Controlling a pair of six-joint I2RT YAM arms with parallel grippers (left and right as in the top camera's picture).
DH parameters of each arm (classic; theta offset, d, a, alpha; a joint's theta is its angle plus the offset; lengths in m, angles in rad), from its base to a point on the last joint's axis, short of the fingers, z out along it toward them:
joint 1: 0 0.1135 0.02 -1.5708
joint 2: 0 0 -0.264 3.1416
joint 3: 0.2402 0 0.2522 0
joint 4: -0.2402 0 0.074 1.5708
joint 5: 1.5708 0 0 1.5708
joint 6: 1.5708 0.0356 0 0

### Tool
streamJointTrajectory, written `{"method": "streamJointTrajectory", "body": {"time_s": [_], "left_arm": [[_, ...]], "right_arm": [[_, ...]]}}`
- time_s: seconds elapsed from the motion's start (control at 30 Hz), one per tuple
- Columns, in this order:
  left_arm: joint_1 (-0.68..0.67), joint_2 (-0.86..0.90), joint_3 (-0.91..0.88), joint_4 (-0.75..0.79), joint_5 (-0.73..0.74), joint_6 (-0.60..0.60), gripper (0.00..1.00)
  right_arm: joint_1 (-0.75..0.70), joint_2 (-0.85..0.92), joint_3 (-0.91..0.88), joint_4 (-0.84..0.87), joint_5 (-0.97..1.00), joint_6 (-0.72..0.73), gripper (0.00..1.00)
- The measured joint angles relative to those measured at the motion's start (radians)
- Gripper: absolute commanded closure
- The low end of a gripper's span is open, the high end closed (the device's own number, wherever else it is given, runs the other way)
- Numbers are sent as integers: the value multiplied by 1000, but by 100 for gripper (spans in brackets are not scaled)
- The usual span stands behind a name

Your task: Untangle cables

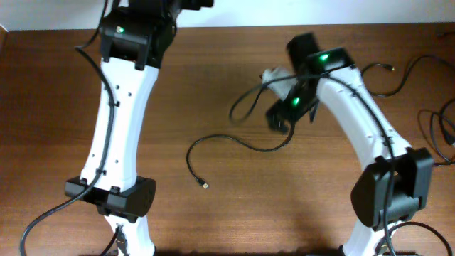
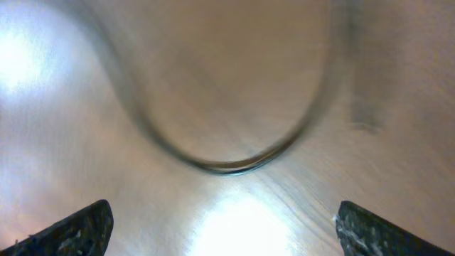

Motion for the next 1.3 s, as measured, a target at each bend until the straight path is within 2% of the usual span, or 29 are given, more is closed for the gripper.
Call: {"method": "streamJointTrajectory", "body": {"time_s": [0.1,0.2,0.33,0.47,0.83,1.0,1.1,1.3], "left_arm": [[35,0,0,1,0,1,1],[76,0,0,1,0,3,1],[109,0,0,3,-1,9,1],[112,0,0,2,0,27,1],[123,0,0,3,-1,53,1],[123,0,0,2,-1,53,1],[123,0,0,0,0,53,1],[123,0,0,-18,-13,96,1]], "right_arm": [[42,0,-95,-13,-160,-254,1],[64,-2,-178,44,-248,-356,1],[85,-2,-378,257,-273,-343,1],[85,0,-489,355,-284,-299,1],[85,38,-484,468,-343,-217,0],[85,67,-385,426,-332,-135,1],[84,70,-232,436,-327,-122,1],[85,134,-232,595,-252,-452,1]]}}
